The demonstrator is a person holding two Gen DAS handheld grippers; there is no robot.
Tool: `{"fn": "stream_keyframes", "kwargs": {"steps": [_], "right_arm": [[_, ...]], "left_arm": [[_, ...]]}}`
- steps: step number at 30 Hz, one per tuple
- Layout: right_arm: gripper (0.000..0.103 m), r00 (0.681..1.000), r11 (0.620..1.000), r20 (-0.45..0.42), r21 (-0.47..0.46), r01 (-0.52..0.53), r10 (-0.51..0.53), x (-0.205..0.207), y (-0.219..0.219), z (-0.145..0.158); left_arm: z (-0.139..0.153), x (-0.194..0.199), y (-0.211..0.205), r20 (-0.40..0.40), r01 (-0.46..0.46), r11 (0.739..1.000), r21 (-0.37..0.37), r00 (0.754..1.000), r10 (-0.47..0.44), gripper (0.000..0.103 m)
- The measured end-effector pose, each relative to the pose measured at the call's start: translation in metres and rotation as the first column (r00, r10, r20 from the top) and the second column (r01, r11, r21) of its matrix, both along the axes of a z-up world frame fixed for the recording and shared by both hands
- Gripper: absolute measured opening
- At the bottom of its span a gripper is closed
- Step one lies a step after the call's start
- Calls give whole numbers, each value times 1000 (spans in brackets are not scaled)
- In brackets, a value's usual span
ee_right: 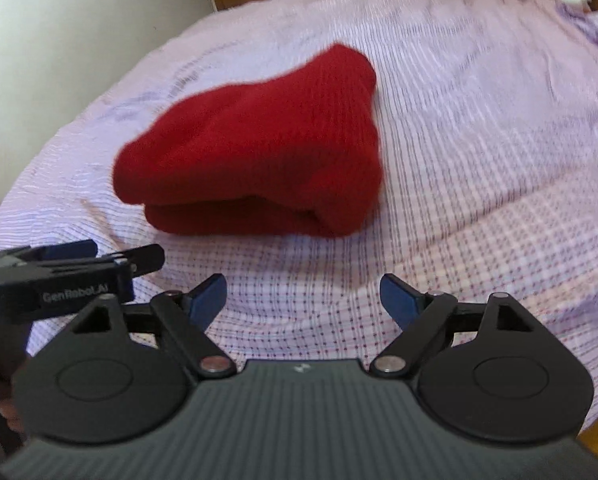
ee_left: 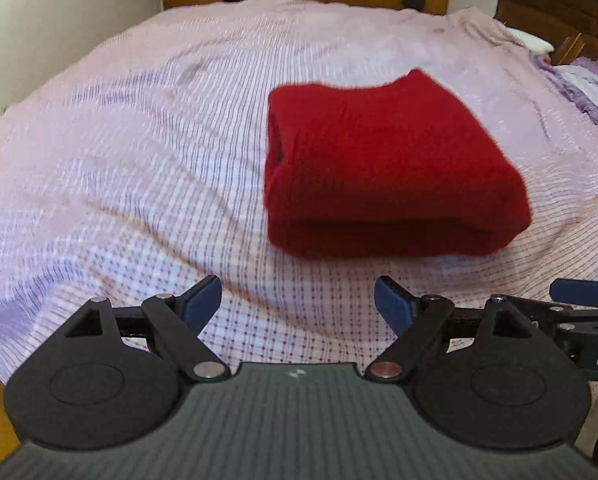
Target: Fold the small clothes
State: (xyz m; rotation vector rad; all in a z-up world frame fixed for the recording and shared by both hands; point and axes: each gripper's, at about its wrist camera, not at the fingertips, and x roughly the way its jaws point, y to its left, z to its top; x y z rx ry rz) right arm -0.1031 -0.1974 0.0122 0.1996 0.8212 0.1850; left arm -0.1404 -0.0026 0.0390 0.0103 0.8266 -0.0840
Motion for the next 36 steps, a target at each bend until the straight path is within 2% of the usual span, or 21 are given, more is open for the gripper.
{"fn": "stream_keyframes", "kwargs": {"steps": [7, 15, 21, 36], "right_arm": [[85, 1000, 1000, -10, 1, 9, -9, 6, 6, -15], [85, 1000, 1000, 3, 14, 12, -12, 7, 5, -17], [85, 1000, 999, 3, 33, 10, -10, 4, 5, -18], [85, 1000, 999, 17, 38, 10, -11, 1, 6, -15]], "left_arm": [[-11, 4, -1, -28, -17, 1000, 4, 999, 17, 87], [-16, 10, -1, -52, -10, 1000, 3, 999, 10, 87], [-18, 9, -1, -48, 1, 1000, -13, 999, -1, 87], [-17, 6, -6, -38, 12, 1000, 2, 999, -12, 87]]}}
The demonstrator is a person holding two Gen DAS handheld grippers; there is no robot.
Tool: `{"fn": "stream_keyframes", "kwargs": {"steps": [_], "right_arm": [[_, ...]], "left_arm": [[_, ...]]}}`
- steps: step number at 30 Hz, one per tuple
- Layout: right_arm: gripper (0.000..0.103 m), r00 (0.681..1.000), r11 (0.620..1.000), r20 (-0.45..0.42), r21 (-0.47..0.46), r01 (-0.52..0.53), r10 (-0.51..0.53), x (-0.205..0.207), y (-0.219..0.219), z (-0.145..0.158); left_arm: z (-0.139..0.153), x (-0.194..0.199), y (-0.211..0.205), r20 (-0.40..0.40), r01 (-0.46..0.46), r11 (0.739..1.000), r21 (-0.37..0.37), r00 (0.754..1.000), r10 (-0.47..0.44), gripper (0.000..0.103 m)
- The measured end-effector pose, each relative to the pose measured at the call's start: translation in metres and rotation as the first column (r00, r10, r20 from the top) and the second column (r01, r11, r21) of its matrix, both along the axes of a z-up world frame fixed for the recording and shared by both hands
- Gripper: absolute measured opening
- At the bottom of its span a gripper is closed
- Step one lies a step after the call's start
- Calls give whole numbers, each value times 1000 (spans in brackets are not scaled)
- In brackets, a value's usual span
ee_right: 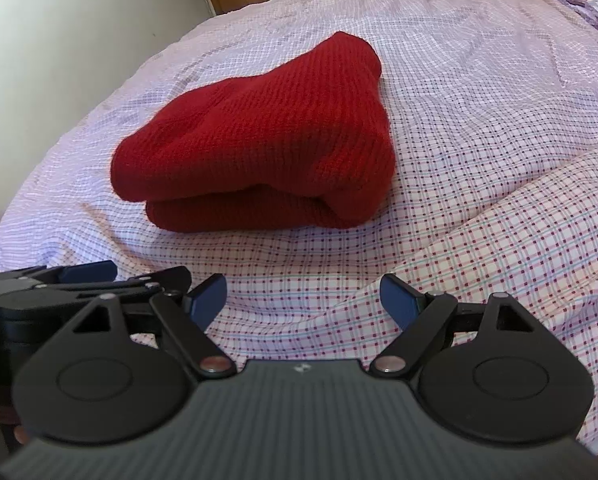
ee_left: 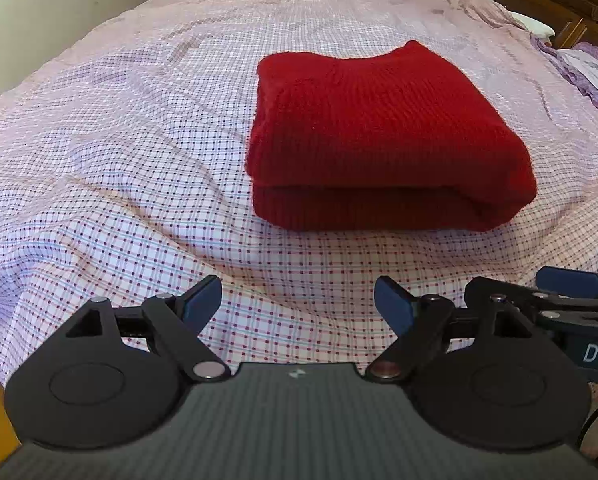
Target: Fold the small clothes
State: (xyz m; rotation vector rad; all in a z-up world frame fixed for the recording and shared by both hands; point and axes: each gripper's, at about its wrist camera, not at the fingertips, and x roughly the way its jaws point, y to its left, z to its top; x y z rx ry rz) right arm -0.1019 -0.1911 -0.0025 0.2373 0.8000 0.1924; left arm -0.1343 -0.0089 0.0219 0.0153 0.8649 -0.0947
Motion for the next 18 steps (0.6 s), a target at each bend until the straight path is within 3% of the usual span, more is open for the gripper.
{"fn": "stream_keyframes", "kwargs": {"steps": [18], "right_arm": [[85, 1000, 1000, 4, 1, -1, 1, 0, 0, 1]], "left_arm": [[3, -3, 0, 0, -11, 1000, -1, 1000, 11, 87]]}}
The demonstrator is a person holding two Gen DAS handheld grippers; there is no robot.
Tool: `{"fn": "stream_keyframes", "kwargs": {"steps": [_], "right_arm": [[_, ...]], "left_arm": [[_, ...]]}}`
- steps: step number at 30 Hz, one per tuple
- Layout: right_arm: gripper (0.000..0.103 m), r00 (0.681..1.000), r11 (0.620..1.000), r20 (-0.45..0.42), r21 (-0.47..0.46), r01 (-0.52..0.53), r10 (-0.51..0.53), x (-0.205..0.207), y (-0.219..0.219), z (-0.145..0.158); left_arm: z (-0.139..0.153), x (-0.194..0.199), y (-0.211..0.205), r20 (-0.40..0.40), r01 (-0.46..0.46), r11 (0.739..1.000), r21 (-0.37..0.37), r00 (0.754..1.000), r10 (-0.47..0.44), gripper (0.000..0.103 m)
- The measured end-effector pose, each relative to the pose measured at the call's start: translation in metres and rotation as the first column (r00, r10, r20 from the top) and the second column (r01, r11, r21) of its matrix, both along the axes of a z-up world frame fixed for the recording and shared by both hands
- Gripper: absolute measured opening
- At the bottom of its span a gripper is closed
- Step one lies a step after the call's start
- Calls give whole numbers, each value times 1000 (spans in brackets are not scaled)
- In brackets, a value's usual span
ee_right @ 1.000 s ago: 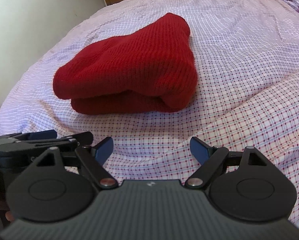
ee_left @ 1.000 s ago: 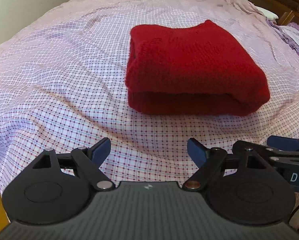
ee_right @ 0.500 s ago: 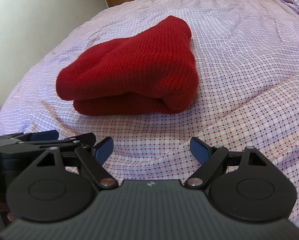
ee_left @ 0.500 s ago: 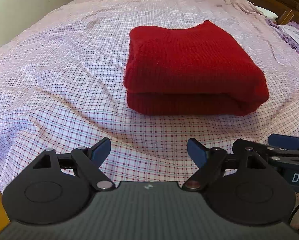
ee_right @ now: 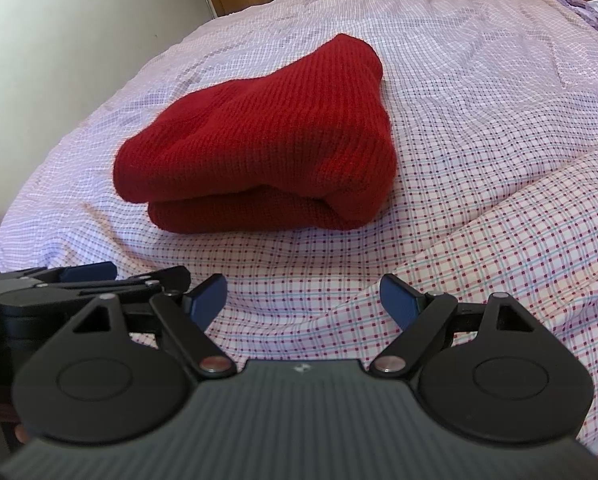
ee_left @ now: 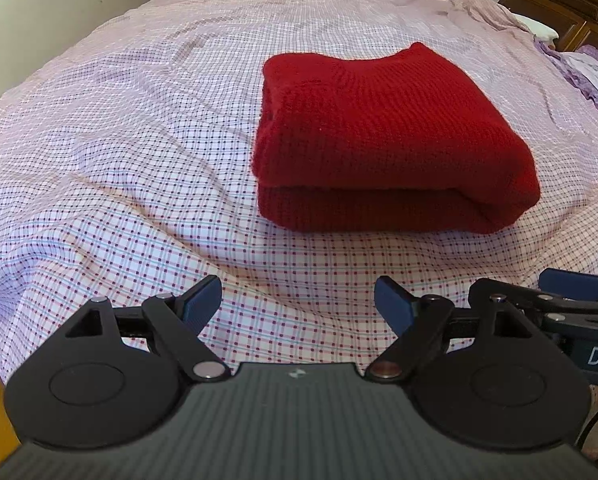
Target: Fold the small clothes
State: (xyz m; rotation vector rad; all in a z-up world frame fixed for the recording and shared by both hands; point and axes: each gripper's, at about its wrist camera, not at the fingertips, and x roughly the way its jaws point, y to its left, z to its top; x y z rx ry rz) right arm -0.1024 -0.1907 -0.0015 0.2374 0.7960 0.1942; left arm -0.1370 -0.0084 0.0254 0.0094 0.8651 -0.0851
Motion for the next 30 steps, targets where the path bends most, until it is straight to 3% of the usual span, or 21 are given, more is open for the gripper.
{"fn": "stream_keyframes", "kwargs": {"steps": [30], "right_arm": [[85, 1000, 1000, 2, 5, -3, 3, -1, 2, 0]], "left_arm": [[0, 0, 0, -1, 0, 1000, -1, 1000, 0, 87]]}}
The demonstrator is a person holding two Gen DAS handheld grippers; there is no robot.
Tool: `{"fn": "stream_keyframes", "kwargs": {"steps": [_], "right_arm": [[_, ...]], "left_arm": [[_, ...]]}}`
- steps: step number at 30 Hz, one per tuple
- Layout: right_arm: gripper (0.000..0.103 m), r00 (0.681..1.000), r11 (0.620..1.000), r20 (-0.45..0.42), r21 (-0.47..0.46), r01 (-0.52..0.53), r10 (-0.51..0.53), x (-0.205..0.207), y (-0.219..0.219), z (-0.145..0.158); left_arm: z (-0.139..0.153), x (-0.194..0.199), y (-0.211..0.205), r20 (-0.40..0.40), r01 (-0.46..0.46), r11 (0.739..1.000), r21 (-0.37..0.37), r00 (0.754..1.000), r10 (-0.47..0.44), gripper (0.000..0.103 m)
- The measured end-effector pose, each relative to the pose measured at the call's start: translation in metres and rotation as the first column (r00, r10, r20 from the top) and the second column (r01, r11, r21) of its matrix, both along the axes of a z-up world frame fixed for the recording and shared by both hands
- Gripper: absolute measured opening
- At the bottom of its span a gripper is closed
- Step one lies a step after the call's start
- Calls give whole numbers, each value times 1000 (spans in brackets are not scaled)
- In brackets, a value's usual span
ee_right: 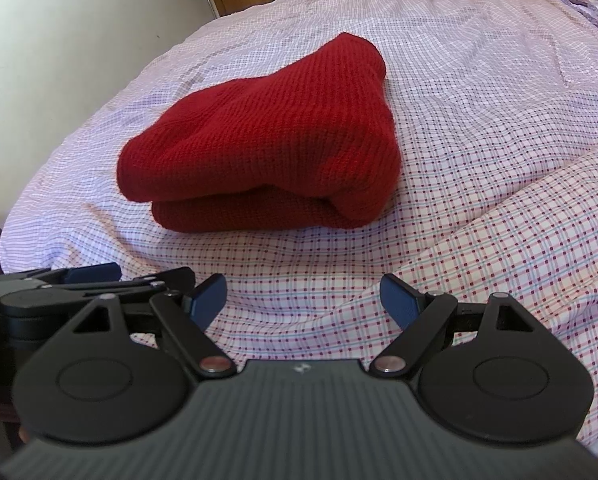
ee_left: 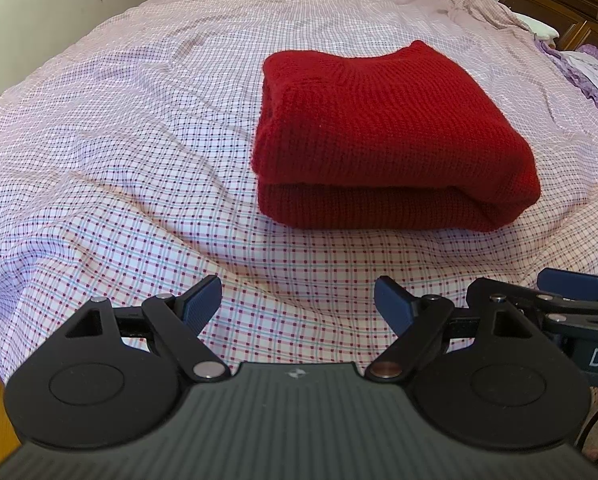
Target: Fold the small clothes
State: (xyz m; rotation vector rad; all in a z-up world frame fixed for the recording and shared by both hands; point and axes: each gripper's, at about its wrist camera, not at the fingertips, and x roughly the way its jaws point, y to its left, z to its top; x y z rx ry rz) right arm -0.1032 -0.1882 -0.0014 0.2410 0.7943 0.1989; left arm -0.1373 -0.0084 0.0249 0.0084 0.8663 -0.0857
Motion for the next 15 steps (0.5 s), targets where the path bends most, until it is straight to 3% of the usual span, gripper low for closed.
{"fn": "stream_keyframes", "kwargs": {"steps": [15], "right_arm": [[85, 1000, 1000, -1, 1, 1, -1, 0, 0, 0]], "left_arm": [[-1, 0, 0, -1, -1, 1000, 0, 1000, 1, 87]]}}
